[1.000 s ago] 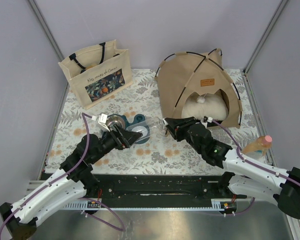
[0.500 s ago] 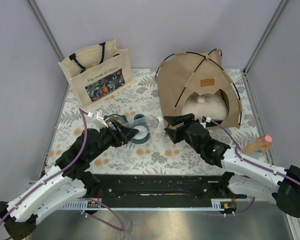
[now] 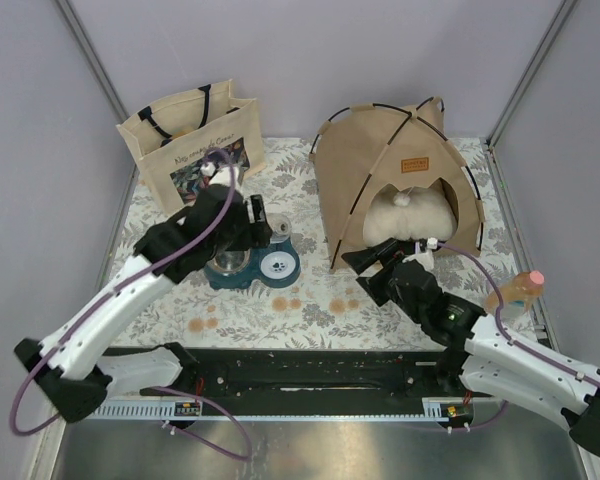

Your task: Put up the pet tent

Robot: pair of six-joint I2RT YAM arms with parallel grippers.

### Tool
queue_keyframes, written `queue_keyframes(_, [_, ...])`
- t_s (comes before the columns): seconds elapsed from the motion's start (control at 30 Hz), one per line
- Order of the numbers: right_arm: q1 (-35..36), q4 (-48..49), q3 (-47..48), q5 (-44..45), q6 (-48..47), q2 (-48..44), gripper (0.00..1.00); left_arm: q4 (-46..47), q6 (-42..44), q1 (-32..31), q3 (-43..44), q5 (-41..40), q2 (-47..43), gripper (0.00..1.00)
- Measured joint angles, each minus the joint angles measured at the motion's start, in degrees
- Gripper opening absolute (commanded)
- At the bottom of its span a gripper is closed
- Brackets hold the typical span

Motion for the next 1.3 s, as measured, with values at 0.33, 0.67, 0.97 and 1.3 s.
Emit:
queue_keyframes(0.33, [0.00, -9.84, -7.32, -0.24, -10.19, -13.70, 1.00, -10.51, 10.64, 5.77, 16.00, 1.03, 20.81, 0.47])
queue_keyframes(0.67, [0.00, -16.17, -10.32, -0.24, -11.80, -21.40, 0.99, -14.84, 14.91, 7.04, 26.73, 3.76, 33.00, 0.46])
queue_keyframes(0.97, [0.00, -16.55, -10.47, -0.63, -12.26, -22.01, 0.99, -18.36, 16.28, 7.17, 30.18, 3.80, 38.84, 0.46])
queue_keyframes(1.3, [0.00, -16.83, -11.47, -0.63, -12.26, -23.82, 0.98, -18.60, 16.48, 7.26, 33.86, 3.72, 42.77, 0.47])
